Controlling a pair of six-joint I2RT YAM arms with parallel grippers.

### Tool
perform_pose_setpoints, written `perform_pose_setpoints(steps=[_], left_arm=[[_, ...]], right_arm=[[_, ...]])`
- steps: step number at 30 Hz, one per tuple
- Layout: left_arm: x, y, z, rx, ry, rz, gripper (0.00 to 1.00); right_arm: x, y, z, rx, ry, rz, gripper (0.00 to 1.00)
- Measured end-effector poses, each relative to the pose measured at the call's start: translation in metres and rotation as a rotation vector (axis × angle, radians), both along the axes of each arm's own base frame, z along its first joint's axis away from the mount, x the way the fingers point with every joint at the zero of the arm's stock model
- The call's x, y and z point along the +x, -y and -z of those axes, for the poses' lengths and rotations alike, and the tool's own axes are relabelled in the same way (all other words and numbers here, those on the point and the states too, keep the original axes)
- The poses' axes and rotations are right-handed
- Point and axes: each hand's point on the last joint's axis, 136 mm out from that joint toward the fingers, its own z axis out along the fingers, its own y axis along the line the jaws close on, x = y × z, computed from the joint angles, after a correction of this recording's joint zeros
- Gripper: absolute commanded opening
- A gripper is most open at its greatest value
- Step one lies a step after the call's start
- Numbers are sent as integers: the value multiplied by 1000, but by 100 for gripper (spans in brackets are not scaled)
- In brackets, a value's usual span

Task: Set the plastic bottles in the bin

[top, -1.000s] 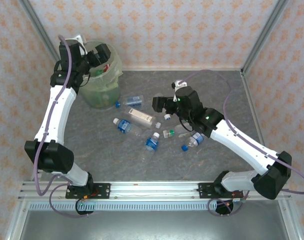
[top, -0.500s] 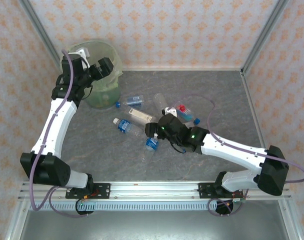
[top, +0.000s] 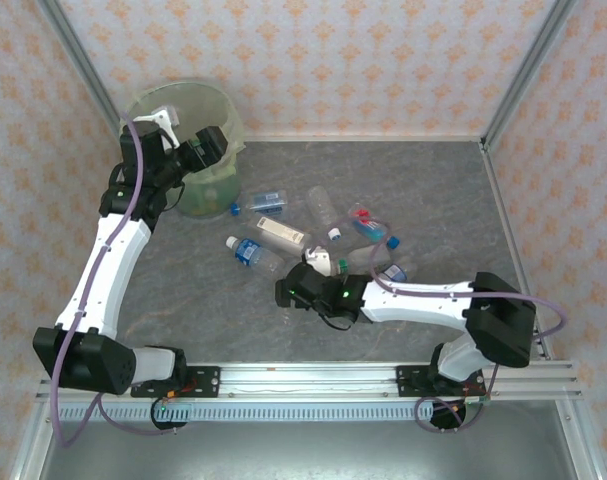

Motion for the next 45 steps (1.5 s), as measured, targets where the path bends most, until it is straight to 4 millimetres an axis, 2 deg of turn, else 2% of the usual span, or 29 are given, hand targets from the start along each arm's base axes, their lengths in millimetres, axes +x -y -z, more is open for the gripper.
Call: perform_pose_setpoints(steps=[8,22,29,39,45], left_arm=[[-2,1,-1,-3,2,7,99],[-2,1,-1,-3,2,7,99],[-2,2,-1,-11,0,8,99],[-2,5,-1,-16,-1,24,99],[-3,6,-1,-18,-1,29,99]], right_arm=[[-3,3,24,-47,-43,17,100],[-18,39,57,-172,-98,29,89],[-19,39,58,-174,-89,13,87],[-13,34,51,-216,-31,-80,93],[-10,31,47,-247,-8,-161,90]])
